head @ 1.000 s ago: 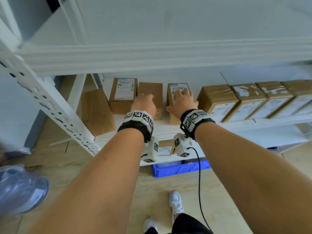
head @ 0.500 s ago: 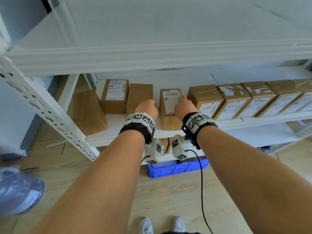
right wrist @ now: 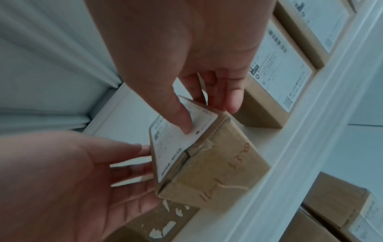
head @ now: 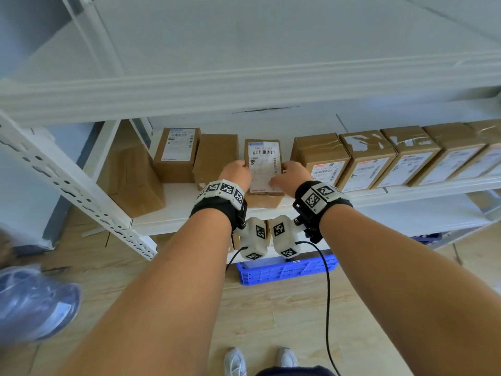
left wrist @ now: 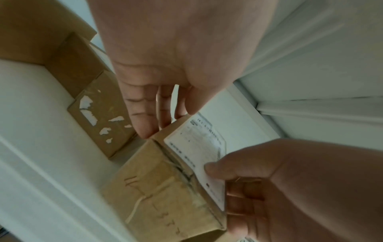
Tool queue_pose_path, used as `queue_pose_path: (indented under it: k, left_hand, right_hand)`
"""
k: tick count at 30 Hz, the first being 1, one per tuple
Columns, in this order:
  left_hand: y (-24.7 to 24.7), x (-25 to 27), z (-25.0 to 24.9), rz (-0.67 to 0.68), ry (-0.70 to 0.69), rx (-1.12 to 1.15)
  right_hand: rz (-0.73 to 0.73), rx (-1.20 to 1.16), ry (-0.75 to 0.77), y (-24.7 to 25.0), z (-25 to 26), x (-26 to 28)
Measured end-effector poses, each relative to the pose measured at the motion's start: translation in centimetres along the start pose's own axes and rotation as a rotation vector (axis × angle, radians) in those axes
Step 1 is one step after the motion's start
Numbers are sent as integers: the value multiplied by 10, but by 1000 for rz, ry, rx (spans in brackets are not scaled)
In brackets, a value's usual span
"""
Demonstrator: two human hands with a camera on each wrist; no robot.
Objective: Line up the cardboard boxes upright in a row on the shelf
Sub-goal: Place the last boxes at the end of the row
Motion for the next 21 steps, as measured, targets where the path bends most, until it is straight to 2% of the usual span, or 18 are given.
queue_pose_path:
  k: [4,6,10,16,21]
  left_hand:
    - [14,2,-9,-88,-6,125]
    - [13,2,-9,-112,26,128]
    - [-9,8,0,-45,136,98]
    - [-25,15,0,74,200,24]
    - [-5,18,-6,-63,166,51]
  right_hand:
    - [-120,-50,107,14,10,-1]
    - [-123,-71,105,13,11,1]
    - [-72,-31,49,3,-1,5]
    - [-66,2,1,0,-16,15]
    - [-102,11,88,11,-3,26]
Point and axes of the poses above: each hand's wrist, its own x-axis away from the middle knuckle, its own y-axis out of the back of the hand, z = x × y, the point moved 8 cm from there along -x, towards the middle knuckle, and after that the axes turned 13 degrees about -x, right-handed, at the moved point
